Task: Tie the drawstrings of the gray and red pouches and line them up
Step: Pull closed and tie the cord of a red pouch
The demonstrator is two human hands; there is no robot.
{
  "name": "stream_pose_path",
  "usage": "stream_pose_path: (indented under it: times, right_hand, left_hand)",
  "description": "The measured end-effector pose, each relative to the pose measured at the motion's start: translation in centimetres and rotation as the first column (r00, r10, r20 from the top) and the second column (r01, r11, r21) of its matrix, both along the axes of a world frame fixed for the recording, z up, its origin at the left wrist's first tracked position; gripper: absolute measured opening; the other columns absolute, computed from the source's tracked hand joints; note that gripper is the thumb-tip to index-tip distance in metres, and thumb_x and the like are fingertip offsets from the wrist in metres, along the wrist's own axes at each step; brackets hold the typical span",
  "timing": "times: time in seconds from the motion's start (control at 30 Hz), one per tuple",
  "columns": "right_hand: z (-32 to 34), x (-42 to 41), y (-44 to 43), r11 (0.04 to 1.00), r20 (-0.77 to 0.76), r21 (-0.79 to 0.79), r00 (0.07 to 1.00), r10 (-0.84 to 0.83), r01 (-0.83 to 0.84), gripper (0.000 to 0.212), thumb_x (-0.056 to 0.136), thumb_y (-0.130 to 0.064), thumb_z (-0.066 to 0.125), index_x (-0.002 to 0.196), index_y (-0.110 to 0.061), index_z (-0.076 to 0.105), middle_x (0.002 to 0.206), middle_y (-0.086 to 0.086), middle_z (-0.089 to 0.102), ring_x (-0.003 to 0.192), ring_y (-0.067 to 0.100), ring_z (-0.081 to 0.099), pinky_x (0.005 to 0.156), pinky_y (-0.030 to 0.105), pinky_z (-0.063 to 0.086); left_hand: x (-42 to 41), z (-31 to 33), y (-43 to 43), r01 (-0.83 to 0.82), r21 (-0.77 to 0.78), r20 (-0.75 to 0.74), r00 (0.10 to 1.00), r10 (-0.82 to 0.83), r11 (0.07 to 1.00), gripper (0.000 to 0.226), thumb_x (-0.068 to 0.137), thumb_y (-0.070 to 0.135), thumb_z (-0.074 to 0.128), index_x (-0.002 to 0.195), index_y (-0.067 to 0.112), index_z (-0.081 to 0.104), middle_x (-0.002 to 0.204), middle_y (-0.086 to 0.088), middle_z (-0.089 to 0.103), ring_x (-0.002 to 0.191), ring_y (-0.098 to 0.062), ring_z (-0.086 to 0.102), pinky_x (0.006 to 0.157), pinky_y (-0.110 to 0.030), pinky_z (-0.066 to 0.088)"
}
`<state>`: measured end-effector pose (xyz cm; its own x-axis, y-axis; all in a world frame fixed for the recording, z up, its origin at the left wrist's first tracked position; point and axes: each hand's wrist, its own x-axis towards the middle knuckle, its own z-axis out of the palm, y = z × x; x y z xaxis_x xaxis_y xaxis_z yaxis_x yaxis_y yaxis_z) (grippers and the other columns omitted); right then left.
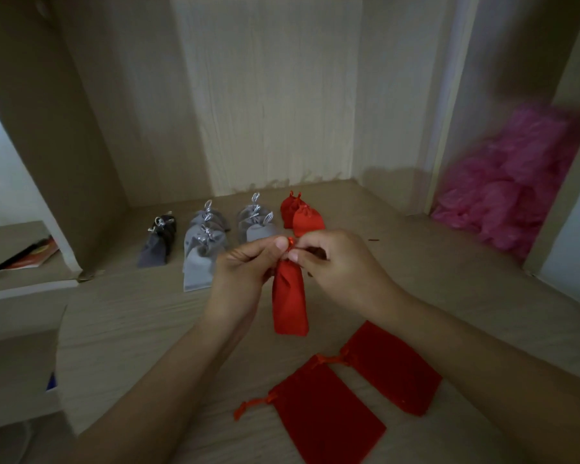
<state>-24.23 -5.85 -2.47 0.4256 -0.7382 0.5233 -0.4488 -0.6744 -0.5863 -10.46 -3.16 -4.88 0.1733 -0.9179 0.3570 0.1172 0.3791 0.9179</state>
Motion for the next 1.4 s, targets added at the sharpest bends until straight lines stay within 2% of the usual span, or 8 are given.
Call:
stream_pose_path:
  times: [0.17,0.33,0.47,0.7,0.93,1.07,1.23,1.4]
  right_hand:
    - [0.7,-0.3,0.2,0.996,0.046,0.058,0.997,0.059,-0.062,0.014,0.088,-0.013,0.063,0.075,-0.018,0.066,0.064,-0.014,0.058,0.063,-0.004,0.052,0.061,0.010,0.036]
    - [1.7,-0.5,0.5,0.980,0.015,0.154,0.992,0.124,-0.125,0.031,0.090,-0.014,0.061,0.065,-0.032,0.054,0.058,-0.011,0.049,0.055,-0.002,0.045,0.056,0.013,0.033]
    - [1.2,-0.2,0.4,0.991,-0.079,0.125,0.995,0.064,-0.054,0.028,0.090,-0.013,0.060,0.066,-0.024,0.051,0.058,-0.009,0.043,0.053,-0.001,0.043,0.054,0.015,0.032]
    - [1.1,-0.4,0.4,0.999,-0.152,-0.048,0.988,-0.004,-0.004,0.018,0.087,-0.012,0.061,0.070,-0.016,0.062,0.059,-0.008,0.051,0.056,0.003,0.047,0.054,0.013,0.032]
    - [0.4,-0.4,0.2,0.984,-0.165,-0.133,0.977,-0.139,0.118,0.013,0.080,-0.017,0.064,0.073,-0.009,0.071,0.058,-0.001,0.058,0.059,0.017,0.052,0.053,0.024,0.031]
    - [0.5,-0.5,0.4,0.982,-0.109,-0.143,0.984,-0.138,0.122,0.016,0.080,-0.016,0.066,0.069,-0.005,0.068,0.058,0.006,0.061,0.057,0.020,0.054,0.054,0.028,0.036]
    - [1.4,-0.2,0.1,0.952,0.199,0.305,0.979,-0.034,-0.029,0.033,0.091,-0.019,0.059,0.062,-0.007,0.066,0.059,0.006,0.064,0.048,0.007,0.057,0.054,0.024,0.044]
    - [1.3,-0.3,0.0,0.632,0.501,0.698,0.860,-0.095,-0.336,0.021,0.087,-0.017,0.065,0.066,-0.011,0.064,0.056,-0.003,0.059,0.049,0.006,0.050,0.052,0.016,0.041]
  left_hand:
    - [0.4,0.5,-0.3,0.220,0.107,-0.177,0.964,-0.199,0.970,0.022,0.077,0.024,0.057,0.064,0.015,0.071,0.056,0.005,0.057,0.053,-0.004,0.049,0.055,-0.015,0.043]
    - [2.3,0.9,-0.3,0.369,0.071,-0.070,0.929,-0.365,0.927,0.025,0.068,0.041,0.075,0.076,0.017,0.072,0.069,0.004,0.063,0.067,-0.006,0.059,0.063,-0.017,0.049]
    - [2.9,1.4,0.1,0.176,0.013,0.270,0.947,-0.173,0.984,0.019,0.074,0.027,0.072,0.085,0.011,0.076,0.077,0.001,0.073,0.077,-0.008,0.063,0.075,-0.018,0.050]
    - [2.3,1.8,0.6,0.044,-0.161,0.462,0.886,0.036,0.986,0.018,0.074,0.001,0.069,0.090,0.009,0.073,0.078,0.010,0.074,0.076,-0.002,0.069,0.071,-0.010,0.049]
    - [2.0,1.1,0.1,-0.002,-0.582,0.721,0.460,0.518,0.813,0.017,0.079,0.024,0.066,0.089,0.014,0.076,0.078,0.003,0.073,0.073,-0.004,0.063,0.064,-0.018,0.049]
    - [1.4,1.0,0.4,-0.014,-0.678,0.675,0.383,0.630,0.735,0.019,0.078,0.022,0.060,0.083,0.011,0.074,0.071,0.001,0.070,0.069,-0.007,0.059,0.061,-0.016,0.044]
    - [1.8,1.2,0.6,-0.077,-0.742,0.589,0.399,0.703,0.666,0.015,0.081,0.017,0.062,0.076,0.006,0.070,0.070,-0.001,0.068,0.067,-0.007,0.056,0.062,-0.022,0.044]
    - [1.6,1.2,0.8,-0.032,-0.770,0.561,0.441,0.700,0.637,0.014,0.083,0.015,0.066,0.077,0.003,0.070,0.074,-0.003,0.069,0.071,-0.006,0.058,0.065,-0.020,0.048]
